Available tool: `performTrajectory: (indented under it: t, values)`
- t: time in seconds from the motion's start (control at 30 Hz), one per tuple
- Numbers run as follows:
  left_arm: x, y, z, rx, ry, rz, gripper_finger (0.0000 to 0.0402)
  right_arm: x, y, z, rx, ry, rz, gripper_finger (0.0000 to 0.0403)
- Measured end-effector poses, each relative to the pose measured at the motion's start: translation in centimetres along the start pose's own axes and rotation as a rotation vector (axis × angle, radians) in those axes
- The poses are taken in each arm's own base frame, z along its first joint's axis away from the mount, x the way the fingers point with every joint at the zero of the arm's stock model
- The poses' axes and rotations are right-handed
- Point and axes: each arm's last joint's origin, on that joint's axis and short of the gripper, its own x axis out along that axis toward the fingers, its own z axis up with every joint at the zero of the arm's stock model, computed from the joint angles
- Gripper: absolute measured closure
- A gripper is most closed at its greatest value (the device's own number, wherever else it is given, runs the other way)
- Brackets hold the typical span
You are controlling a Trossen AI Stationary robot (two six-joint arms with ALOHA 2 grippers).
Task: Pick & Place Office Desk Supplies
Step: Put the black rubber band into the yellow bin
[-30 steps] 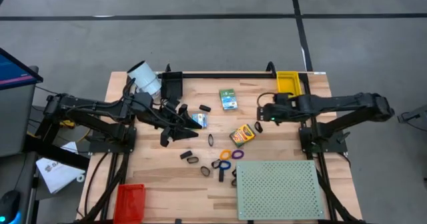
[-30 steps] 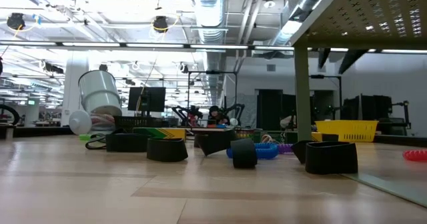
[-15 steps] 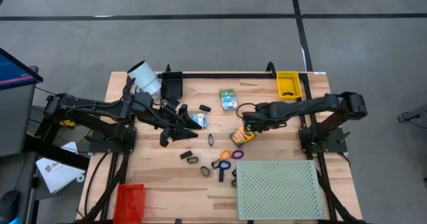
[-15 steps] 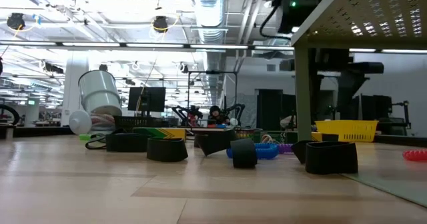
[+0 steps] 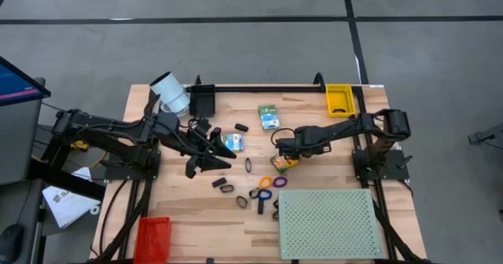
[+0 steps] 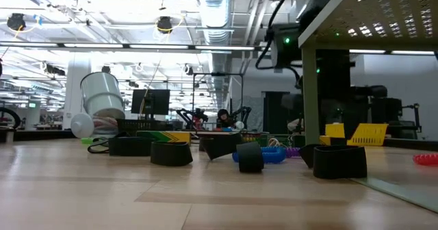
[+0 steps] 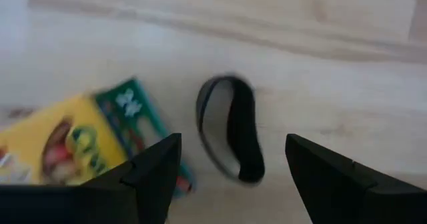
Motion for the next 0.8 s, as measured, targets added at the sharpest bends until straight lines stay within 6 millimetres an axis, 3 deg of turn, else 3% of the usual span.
performTrajectory:
  t: [0.13, 0.23, 0.5, 0.67, 0.8]
  values:
    - [0.0, 0.0, 0.0, -0.020, 0.000, 0.000, 0.0206, 0.7, -0.1, 0.5, 0.019, -0.008, -0.025, 0.0150]
    - [0.0, 0.0, 0.0, -0.023, 0.000, 0.000, 0.0206, 1.3, -0.1, 0.7, 0.022, 0.008, 0.009, 0.0188]
    - [0.0, 0.0, 0.0, -0.026, -0.002, -0.001, 0.0206, 1.0, -0.6, -0.1, 0.009, 0.025, 0.043, 0.0378]
    - [0.0, 0.0, 0.0, -0.022, -0.002, -0.002, 0.0206, -2.2, -2.4, 0.3, 0.102, -0.068, 0.083, 0.0392]
    - [0.0, 0.0, 0.0, -0.022, -0.003, 0.000, 0.0206, -6.7, -4.6, 2.0, 0.232, -0.245, 0.228, 0.0396]
